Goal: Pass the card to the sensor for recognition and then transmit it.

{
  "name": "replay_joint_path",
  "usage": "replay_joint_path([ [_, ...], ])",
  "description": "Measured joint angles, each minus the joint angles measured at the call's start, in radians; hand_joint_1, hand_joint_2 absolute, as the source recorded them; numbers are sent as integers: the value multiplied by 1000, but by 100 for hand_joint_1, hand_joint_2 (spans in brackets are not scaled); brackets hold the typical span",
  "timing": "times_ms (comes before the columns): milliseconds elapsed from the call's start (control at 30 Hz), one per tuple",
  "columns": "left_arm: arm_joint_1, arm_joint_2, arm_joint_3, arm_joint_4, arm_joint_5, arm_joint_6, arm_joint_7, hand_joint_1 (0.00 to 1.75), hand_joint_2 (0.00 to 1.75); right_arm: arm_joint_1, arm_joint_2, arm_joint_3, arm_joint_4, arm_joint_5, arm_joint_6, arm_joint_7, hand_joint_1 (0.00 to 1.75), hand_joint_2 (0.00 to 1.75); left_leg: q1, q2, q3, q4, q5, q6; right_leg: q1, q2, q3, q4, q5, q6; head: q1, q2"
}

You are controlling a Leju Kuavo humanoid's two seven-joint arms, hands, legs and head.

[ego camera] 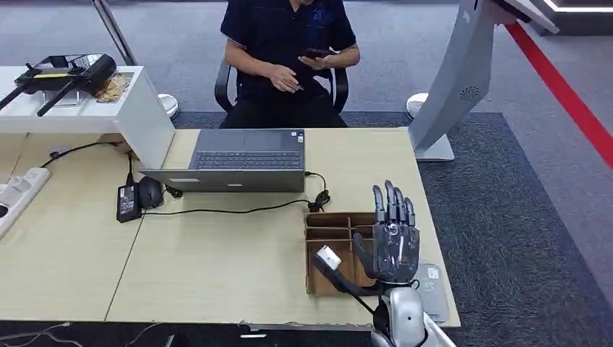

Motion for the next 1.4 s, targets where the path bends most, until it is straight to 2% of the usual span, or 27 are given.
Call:
replay_joint_path([
  [1400, 0, 1, -7, 3, 0, 0, -8, 0, 175, -25, -23, 27, 69, -24, 0, 24, 0, 175, 0, 0, 0, 0, 0, 0, 0, 0, 0, 0, 0, 0, 0, 0],
])
